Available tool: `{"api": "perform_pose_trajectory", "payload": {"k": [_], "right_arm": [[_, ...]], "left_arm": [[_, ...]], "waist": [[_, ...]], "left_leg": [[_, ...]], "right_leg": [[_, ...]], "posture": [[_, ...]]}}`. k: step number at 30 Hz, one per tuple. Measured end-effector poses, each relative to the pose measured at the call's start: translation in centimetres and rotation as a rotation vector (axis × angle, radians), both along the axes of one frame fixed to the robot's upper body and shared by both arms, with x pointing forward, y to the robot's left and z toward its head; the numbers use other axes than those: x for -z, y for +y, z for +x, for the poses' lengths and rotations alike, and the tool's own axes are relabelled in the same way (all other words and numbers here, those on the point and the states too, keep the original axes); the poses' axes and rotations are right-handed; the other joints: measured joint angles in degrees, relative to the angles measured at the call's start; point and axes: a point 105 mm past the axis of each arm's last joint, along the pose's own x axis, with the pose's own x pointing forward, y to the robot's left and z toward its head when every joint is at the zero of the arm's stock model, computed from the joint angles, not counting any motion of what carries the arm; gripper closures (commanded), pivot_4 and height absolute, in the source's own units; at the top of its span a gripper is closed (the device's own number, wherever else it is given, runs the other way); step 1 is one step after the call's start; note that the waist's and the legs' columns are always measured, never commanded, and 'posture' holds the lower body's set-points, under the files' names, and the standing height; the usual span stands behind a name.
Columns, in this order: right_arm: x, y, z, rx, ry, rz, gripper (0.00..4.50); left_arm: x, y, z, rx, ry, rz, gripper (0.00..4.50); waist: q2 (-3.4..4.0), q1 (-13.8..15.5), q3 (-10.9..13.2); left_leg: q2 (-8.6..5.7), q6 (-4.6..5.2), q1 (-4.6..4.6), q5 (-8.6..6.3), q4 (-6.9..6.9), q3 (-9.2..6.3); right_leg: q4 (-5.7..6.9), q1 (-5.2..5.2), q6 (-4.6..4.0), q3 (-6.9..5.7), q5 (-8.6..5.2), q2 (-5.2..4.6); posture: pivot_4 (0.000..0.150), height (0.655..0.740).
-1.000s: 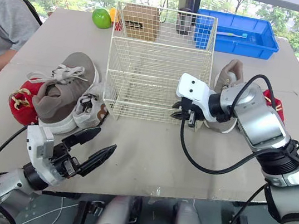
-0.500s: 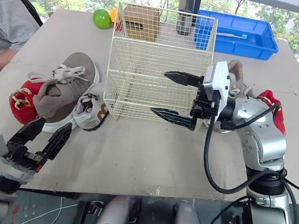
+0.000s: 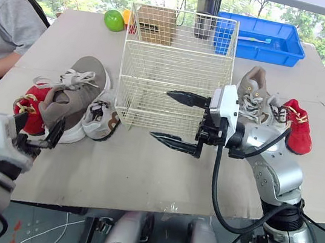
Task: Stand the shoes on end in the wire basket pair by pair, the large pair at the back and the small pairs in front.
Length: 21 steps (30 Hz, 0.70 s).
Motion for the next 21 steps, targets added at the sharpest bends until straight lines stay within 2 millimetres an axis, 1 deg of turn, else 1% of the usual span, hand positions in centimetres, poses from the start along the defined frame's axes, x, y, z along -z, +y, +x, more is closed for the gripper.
{"api": "perform_pose_trajectory", "payload": {"k": [1, 2, 3, 5, 6, 8, 10, 12, 13, 14, 15, 16, 18, 21], "right_arm": [[0.0, 0.0, 0.0, 0.002, -0.001, 0.001, 0.05], [0.0, 0.0, 0.0, 0.008, 0.0, 0.002, 0.05], [0.0, 0.1, -0.1, 0.011, 0.002, 0.002, 0.05], [0.0, 0.3, -0.2, 0.008, -0.001, 0.0, 0.0], [0.0, 0.3, -0.3, 0.008, -0.002, -0.001, 0.0], [0.0, 0.1, -0.2, 0.017, -0.003, -0.009, 0.0], [0.1, 0.1, -0.2, 0.018, -0.003, -0.012, 0.0], [0.3, -0.2, -0.1, 0.028, 0.003, -0.027, 0.0], [0.5, -0.2, -0.1, 0.029, 0.007, -0.027, 0.0], [0.5, -0.2, -0.1, 0.029, 0.01, -0.028, 0.0], [0.6, -0.2, -0.1, 0.029, 0.012, -0.03, 0.0], [0.6, -0.2, -0.1, 0.03, 0.012, -0.032, 0.0], [0.7, -0.2, -0.1, 0.029, 0.013, -0.035, 0.0], [0.9, 0.1, 0.0, 0.032, 0.009, -0.039, 0.0]], "left_arm": [[0.1, 0.2, 0.3, -0.009, 0.007, 0.0, 0.0], [0.5, 0.7, 1.1, -0.024, 0.033, 0.0, 0.0], [0.8, 0.7, 1.8, -0.017, 0.047, -0.007, 0.0], [1.3, 0.6, 2.7, 0.005, 0.072, -0.023, 0.49], [1.4, 0.6, 2.9, 0.013, 0.079, -0.019, 0.66], [1.6, 0.6, 3.2, 0.029, 0.09, -0.013, 1.56], [1.7, 0.5, 3.3, 0.032, 0.089, -0.013, 2.14], [1.8, 0.5, 3.3, 0.031, 0.081, -0.021, 2.6], [1.8, 0.5, 3.3, 0.029, 0.078, -0.02, 2.95], [1.8, 0.5, 3.3, 0.028, 0.076, -0.022, 3.09], [2.0, 0.5, 3.2, 0.022, 0.074, -0.023, 3.39], [2.1, 0.5, 3.1, 0.018, 0.073, -0.027, 3.58], [2.0, 0.4, 3.0, 0.003, 0.045, -0.045, 3.73], [1.5, 0.6, 3.0, -0.055, -0.047, -0.145, 3.73]], "waist": [[0.0, -0.1, 0.0], [0.0, 0.0, 0.0], [-0.01, 0.0, 0.0], [-0.02, 0.0, 0.0], [-0.02, 0.0, 0.0], [0.02, 0.1, 0.0], [0.02, 0.1, 0.0], [0.02, 0.2, 0.0], [0.03, 0.2, 0.0], [0.05, 0.2, -0.1], [0.05, 0.2, -0.1], [0.05, 0.2, -0.1], [0.05, 0.2, -0.1], [-0.03, 0.2, 0.0]], "left_leg": [[0.0, 0.0, 0.0, 0.0, 0.0, -0.01], [-0.03, 0.0, 0.02, 0.0, 0.0, 0.01], [-0.04, 0.0, 0.01, 0.0, 0.01, 0.03], [-0.02, 0.0, 0.03, 0.0, 0.01, 0.03], [-0.02, 0.0, 0.05, 0.0, 0.01, 0.03], [0.0, -0.01, 0.1, 0.01, 0.01, 0.02], [0.0, -0.01, 0.11, 0.01, 0.01, 0.01], [0.03, -0.02, 0.15, 0.02, 0.02, 0.0], [0.04, -0.02, 0.15, 0.02, 0.03, -0.01], [0.04, -0.02, 0.16, 0.02, 0.03, -0.02], [0.04, -0.02, 0.17, 0.02, 0.03, -0.03], [0.04, -0.02, 0.17, 0.02, 0.03, -0.04], [0.04, -0.02, 0.18, 0.02, 0.03, -0.05], [0.04, -0.02, 0.06, 0.02, 0.09, -0.06]], "right_leg": [[0.02, -0.01, 0.01, 0.02, 0.0, 0.0], [0.05, -0.01, 0.02, 0.01, 0.01, 0.01], [0.07, 0.0, 0.03, -0.03, 0.01, 0.02], [0.11, -0.01, 0.02, -0.02, 0.01, 0.01], [0.12, -0.01, 0.02, -0.01, 0.01, 0.01], [0.23, -0.01, 0.0, -0.01, 0.0, -0.02], [0.26, -0.01, 0.0, -0.02, -0.01, -0.03], [0.33, 0.0, -0.01, 0.0, -0.01, -0.08], [0.35, 0.0, -0.01, 0.0, -0.01, -0.09], [0.35, 0.0, -0.02, 0.02, -0.01, -0.1], [0.36, 0.0, -0.02, 0.05, -0.01, -0.11], [0.36, 0.0, -0.02, 0.06, -0.01, -0.11], [0.35, -0.01, -0.01, 0.1, -0.01, -0.11], [0.34, -0.03, -0.01, 0.04, 0.0, -0.1]], "posture": [[0.15, 0.74], [0.15, 0.74], [0.15, 0.74], [0.15, 0.74], [0.15, 0.74], [0.15, 0.74], [0.15, 0.74], [0.15, 0.74], [0.15, 0.74], [0.15, 0.74], [0.15, 0.74], [0.15, 0.74], [0.15, 0.74], [0.15, 0.74]]}}
